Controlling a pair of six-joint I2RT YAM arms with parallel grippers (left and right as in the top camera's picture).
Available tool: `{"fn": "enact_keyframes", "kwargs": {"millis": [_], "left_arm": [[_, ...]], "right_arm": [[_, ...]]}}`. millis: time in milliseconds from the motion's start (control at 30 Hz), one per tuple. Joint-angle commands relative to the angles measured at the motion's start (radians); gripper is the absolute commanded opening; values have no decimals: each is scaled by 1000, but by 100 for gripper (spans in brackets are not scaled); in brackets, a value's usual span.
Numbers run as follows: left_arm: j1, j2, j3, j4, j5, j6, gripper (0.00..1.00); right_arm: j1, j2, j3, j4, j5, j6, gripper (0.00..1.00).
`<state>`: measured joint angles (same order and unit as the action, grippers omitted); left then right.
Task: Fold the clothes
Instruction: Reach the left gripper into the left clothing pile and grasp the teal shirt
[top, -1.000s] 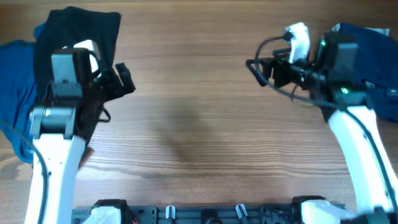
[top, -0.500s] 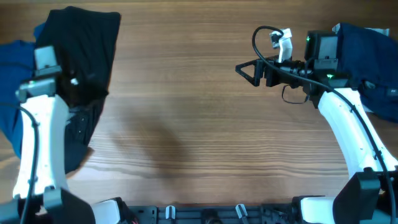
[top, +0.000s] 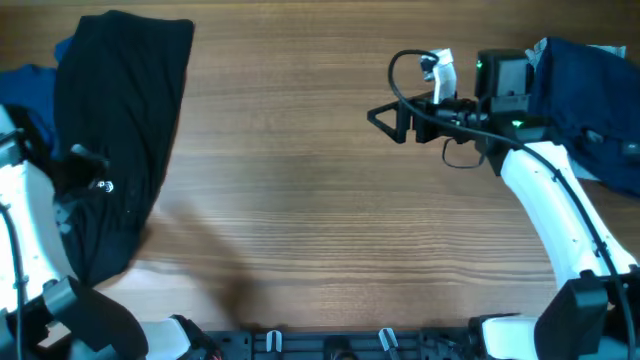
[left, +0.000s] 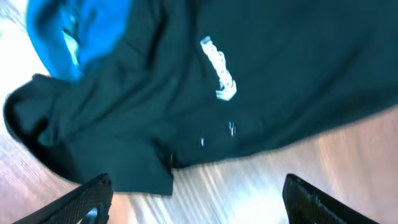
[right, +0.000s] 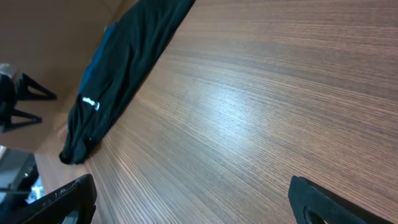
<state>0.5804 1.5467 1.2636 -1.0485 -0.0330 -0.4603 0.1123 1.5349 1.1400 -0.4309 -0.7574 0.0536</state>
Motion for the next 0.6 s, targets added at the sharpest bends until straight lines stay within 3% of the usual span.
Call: {"fn": "enact_keyframes", "kwargs": {"millis": [0,233,567], "left_arm": [[57,4,11,87,-10,-73,89],[114,31,11,342,-40,-72,92],[182,289,12,450,-37,-40,87]], "right_arm": [[27,21,18,11,32,-38,100],[35,21,18,16,33,-80,99],[35,21,18,1,33,-111,99]]}}
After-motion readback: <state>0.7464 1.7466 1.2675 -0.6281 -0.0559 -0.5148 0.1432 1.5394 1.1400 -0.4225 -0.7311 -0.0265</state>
